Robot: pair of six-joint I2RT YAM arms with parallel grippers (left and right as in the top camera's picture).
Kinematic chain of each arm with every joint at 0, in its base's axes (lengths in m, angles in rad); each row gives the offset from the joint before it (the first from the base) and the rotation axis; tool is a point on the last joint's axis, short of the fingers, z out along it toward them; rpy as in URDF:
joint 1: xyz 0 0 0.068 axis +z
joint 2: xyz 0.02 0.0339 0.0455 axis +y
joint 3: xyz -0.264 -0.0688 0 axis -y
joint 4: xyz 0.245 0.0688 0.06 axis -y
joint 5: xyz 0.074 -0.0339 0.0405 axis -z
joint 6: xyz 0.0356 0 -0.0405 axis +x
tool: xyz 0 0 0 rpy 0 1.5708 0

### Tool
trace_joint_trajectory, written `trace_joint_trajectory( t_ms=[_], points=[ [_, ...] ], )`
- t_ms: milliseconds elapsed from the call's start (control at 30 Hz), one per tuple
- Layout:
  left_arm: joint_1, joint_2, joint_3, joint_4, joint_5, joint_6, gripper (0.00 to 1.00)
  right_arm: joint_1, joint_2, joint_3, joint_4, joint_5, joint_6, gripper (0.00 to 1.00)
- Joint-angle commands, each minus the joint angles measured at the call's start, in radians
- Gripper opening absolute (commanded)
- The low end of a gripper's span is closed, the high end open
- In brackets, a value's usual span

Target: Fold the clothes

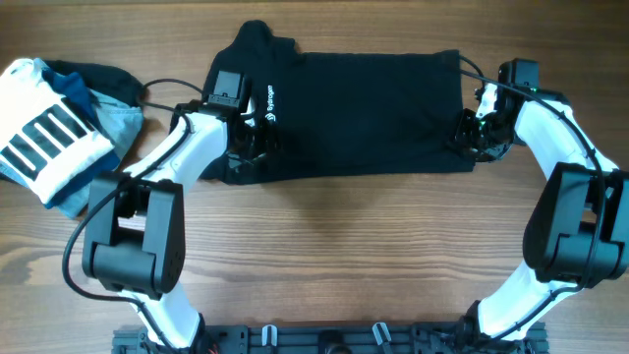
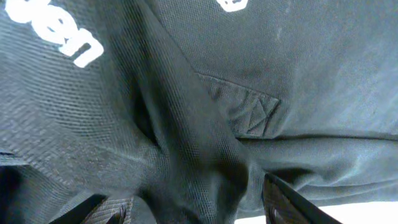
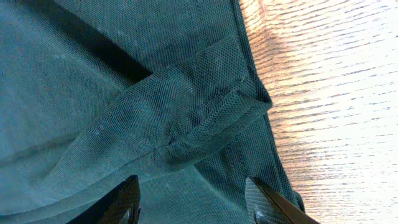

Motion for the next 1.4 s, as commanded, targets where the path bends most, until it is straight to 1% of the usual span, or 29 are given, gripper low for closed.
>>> trace_joint_trajectory(
  t_ms=[0,33,67,100,133,167,200,267,300,333,400,467,500,533,567,600,700,767,833,900,1000,1100,1167,1200,1267,1333,1367],
  points=[
    [-0.007,0.011,-0.011,0.002,0.019,0.004,0.56,-0.001,0.015,-0.006,0.011,0.016,0.013,0.55],
    [-0.007,0.011,-0.011,-0.001,0.019,0.004,0.53,-0.001,0.015,-0.006,0.019,0.016,0.017,0.55],
    [-0.007,0.011,-0.011,-0.001,0.019,0.004,0.47,-0.001,0.015,-0.006,0.031,0.016,0.034,0.55],
    [-0.007,0.011,-0.011,0.000,0.019,0.004,0.31,-0.001,0.015,-0.006,0.042,0.016,0.043,0.54],
    [-0.007,0.011,-0.011,0.000,0.019,0.004,0.19,-0.001,0.015,-0.006,0.056,0.016,0.054,0.52],
    [-0.006,0.011,-0.011,0.006,0.018,0.004,0.05,-0.001,0.015,-0.006,0.071,0.016,0.066,0.49],
    [-0.006,0.011,-0.011,0.020,0.018,0.004,0.04,-0.001,0.015,-0.006,0.080,0.016,0.069,0.47],
    [-0.006,0.011,-0.011,0.051,0.015,0.004,0.04,-0.001,0.016,-0.006,0.094,0.016,0.085,0.45],
    [-0.006,0.011,-0.011,0.068,0.015,0.004,0.04,-0.001,0.016,-0.006,0.099,0.016,0.087,0.42],
    [-0.006,0.011,-0.011,0.083,0.015,0.003,0.04,-0.001,0.017,-0.006,0.104,0.016,0.087,0.34],
    [-0.003,0.011,-0.011,0.106,0.015,0.000,0.04,-0.001,0.025,-0.007,0.110,0.016,0.087,0.24],
    [0.010,0.011,-0.011,0.114,0.016,-0.026,0.04,-0.001,0.039,-0.009,0.117,0.016,0.088,0.22],
    [0.019,0.011,-0.011,0.117,0.016,-0.034,0.04,-0.001,0.044,-0.009,0.122,0.016,0.090,0.19],
    [0.025,0.011,-0.011,0.121,0.016,-0.034,0.04,-0.001,0.050,-0.009,0.128,0.016,0.095,0.15],
    [0.034,0.011,-0.011,0.128,0.017,-0.034,0.04,-0.001,0.055,-0.009,0.132,0.016,0.096,0.08],
    [0.040,0.011,-0.011,0.135,0.020,-0.034,0.04,-0.001,0.055,-0.009,0.132,0.016,0.112,0.04],
    [0.042,0.011,-0.011,0.166,0.025,-0.034,0.04,-0.001,0.055,-0.008,0.133,0.016,0.114,0.04],
    [0.047,0.011,-0.011,0.220,0.076,-0.034,0.04,-0.003,0.050,-0.003,0.134,0.013,0.127,0.04],
    [0.062,0.011,-0.011,0.270,0.109,-0.069,0.04,-0.003,0.045,0.015,0.143,0.004,0.139,0.04],
    [0.085,0.011,-0.011,0.316,0.110,-0.103,0.04,-0.003,0.037,0.051,0.183,-0.041,0.140,0.04],
    [0.090,0.011,-0.011,0.406,0.113,-0.105,0.05,-0.003,0.037,0.071,0.240,-0.056,0.195,0.04],
    [0.090,0.011,-0.011,0.425,0.052,-0.131,0.08,-0.003,0.037,0.071,0.301,-0.061,0.196,0.04],
    [0.090,0.011,-0.011,0.423,0.053,-0.131,0.10,-0.003,0.037,0.071,0.254,-0.082,0.195,0.04],
    [0.089,0.011,-0.011,0.418,0.053,-0.131,0.12,-0.003,0.037,0.071,0.187,-0.081,0.195,0.04],
    [0.085,0.011,-0.011,0.402,0.052,-0.130,0.20,-0.003,0.037,0.071,0.072,-0.023,0.196,0.18],
    [0.080,0.011,-0.011,0.384,0.052,-0.126,0.23,-0.003,0.037,0.070,0.018,0.061,0.201,0.21],
    [0.078,0.011,-0.011,0.370,0.052,-0.124,0.30,-0.003,0.037,0.068,0.010,0.082,0.216,0.24]
  ],
)
